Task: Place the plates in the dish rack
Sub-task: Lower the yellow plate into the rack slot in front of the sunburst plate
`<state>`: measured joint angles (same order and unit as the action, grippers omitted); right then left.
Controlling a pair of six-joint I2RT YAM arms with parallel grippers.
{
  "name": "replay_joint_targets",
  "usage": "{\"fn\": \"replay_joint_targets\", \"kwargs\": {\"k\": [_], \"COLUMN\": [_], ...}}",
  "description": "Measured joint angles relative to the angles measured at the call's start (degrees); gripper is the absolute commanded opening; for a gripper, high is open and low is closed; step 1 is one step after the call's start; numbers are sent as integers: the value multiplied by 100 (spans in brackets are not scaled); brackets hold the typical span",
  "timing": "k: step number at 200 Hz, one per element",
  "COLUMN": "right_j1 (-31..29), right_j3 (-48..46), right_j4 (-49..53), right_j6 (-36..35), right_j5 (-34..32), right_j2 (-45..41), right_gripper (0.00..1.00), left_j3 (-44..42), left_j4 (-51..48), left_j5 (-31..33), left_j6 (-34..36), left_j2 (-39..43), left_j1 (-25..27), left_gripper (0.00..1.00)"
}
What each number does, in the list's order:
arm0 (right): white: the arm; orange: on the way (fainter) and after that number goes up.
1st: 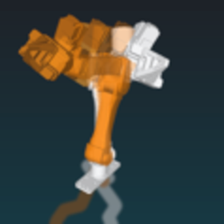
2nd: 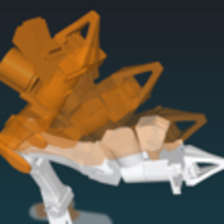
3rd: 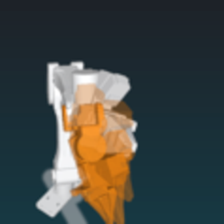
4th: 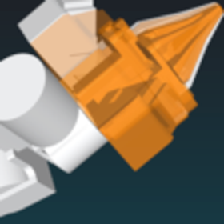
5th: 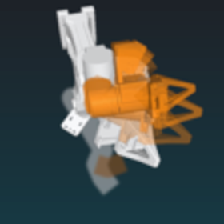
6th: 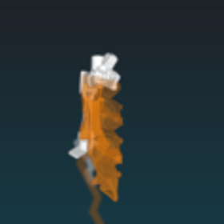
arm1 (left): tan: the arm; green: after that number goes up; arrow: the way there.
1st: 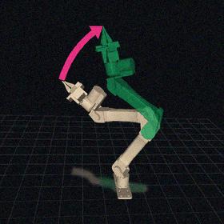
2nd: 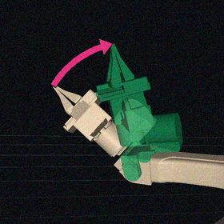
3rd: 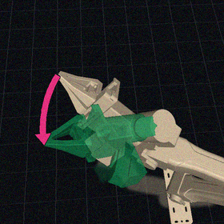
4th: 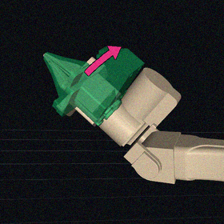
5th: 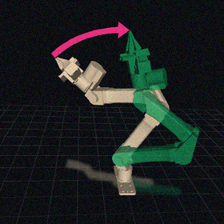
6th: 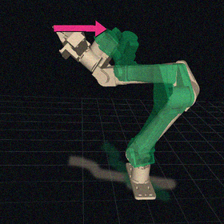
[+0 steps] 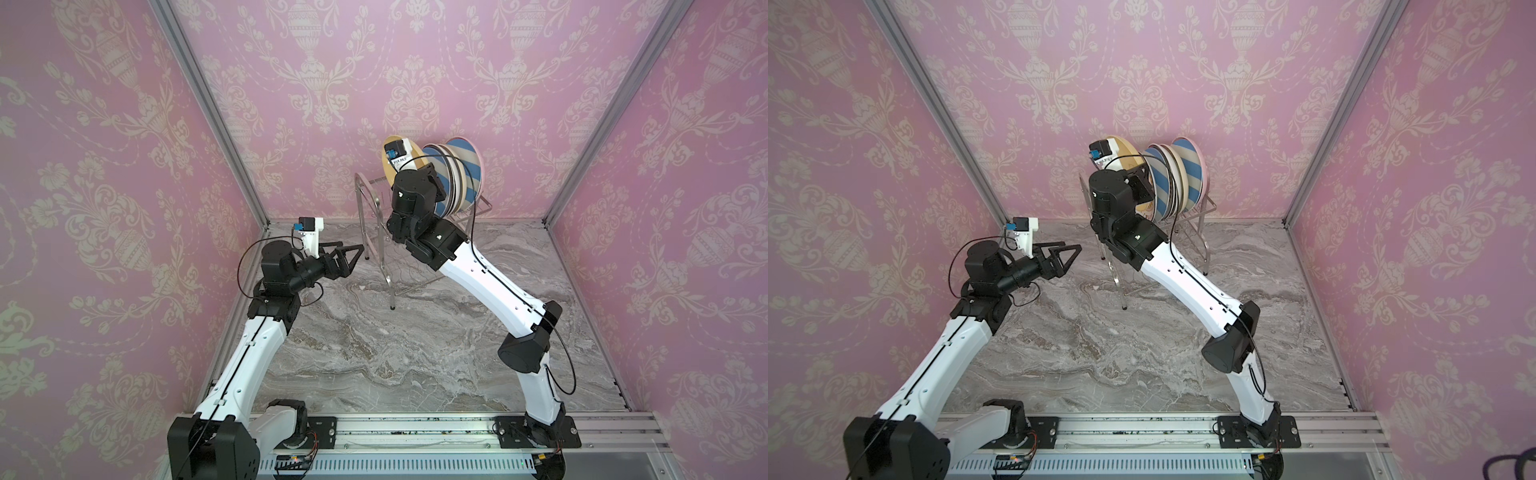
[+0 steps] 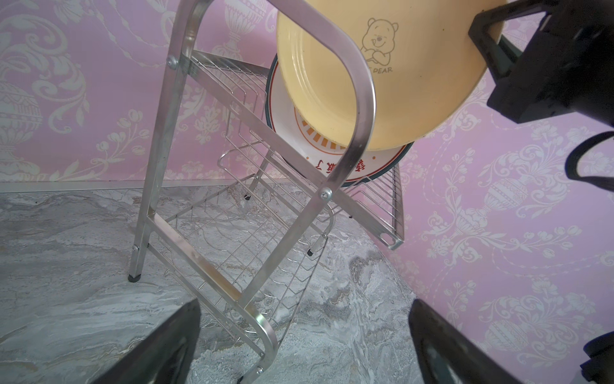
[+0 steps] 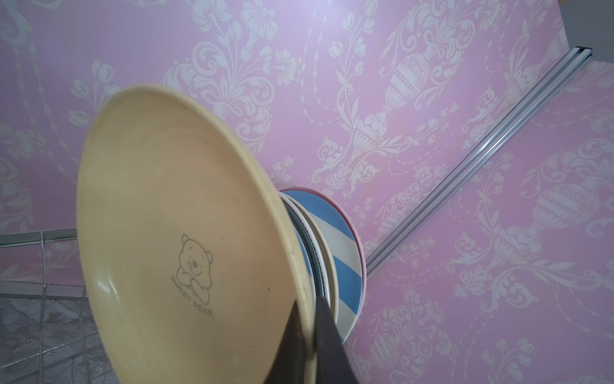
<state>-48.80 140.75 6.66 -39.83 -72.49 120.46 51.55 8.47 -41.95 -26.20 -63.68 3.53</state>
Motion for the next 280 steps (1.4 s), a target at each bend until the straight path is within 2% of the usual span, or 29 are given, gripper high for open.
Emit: {"fn": "replay_joint_targets", "kwargs": {"k": [41,119,160,244,254,280], "right_j1": [83,234,260,243,243,214], "right_j3": [170,358,857,914,922,933], "right_j4": [-33,1034,1154,1235,1237,1290], "right_j6": [-262,546,555,557,557,601], "right_j5": [-26,87,76,44,46,42], "right_j2": [201,369,702,761,765,765], "right_gripper": [0,0,0,0,5,6], "left_j3": [-13,-46,-151,-151,-151,-151], "left_j4": [4,28,68,116,116,116], "left_j5": [-39,-127,-129,-151,-151,-153], "left_j6": [22,20,17,17,17,17], "left_j2": [0,-2,-2,-2,-2,-7], "left_j1": [0,0,0,0,0,0], "left_gripper": [99,99,99,99,99,99]}}
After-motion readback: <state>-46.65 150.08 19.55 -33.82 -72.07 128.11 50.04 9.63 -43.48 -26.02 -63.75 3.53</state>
